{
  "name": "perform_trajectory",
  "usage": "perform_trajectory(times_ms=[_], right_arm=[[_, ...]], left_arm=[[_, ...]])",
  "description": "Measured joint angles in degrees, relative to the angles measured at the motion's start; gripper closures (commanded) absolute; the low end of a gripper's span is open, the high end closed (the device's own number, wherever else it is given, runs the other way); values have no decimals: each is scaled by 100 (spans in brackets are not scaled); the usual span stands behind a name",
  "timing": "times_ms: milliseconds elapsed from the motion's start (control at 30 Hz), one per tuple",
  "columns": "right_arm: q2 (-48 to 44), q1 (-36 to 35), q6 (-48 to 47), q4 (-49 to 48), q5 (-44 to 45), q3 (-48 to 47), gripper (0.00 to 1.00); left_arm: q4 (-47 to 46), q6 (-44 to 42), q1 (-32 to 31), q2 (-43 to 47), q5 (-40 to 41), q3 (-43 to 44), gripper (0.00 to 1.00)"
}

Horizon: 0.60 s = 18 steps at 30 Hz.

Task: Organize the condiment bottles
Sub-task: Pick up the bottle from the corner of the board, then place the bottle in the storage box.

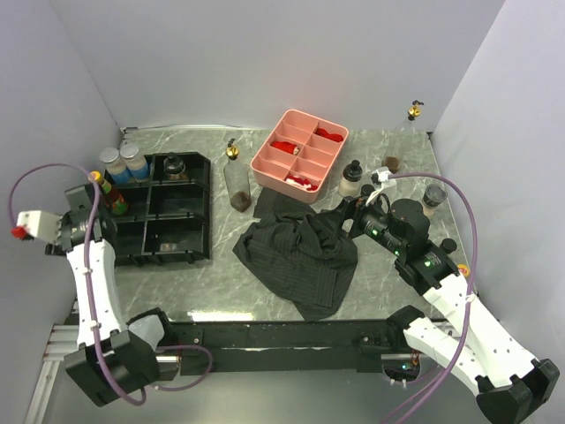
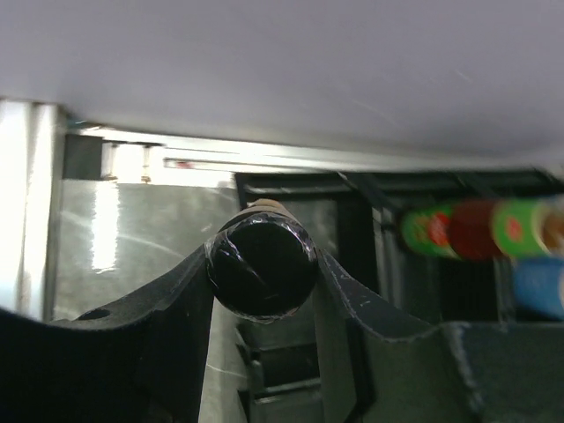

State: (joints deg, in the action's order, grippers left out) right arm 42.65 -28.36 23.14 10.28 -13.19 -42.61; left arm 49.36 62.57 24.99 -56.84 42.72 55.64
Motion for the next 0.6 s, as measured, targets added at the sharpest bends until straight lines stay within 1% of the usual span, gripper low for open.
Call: perform_trajectory(times_ms=[100,200,367,600], right_arm=[[0,0,0,0,2,-2,0],[0,0,0,0,2,-2,0],[-7,0,-2,0,2,-2,0],[-7,0,-2,2,0,-2,0]], left_arm=[[-284,-201,-402,-48,26,-2,99],[-734,-428,-669,-240,-9,-59,99],[-979,-442,-737,-660,-35,-197,99],[-1650,-498,-748,-765,-46,-809,99]])
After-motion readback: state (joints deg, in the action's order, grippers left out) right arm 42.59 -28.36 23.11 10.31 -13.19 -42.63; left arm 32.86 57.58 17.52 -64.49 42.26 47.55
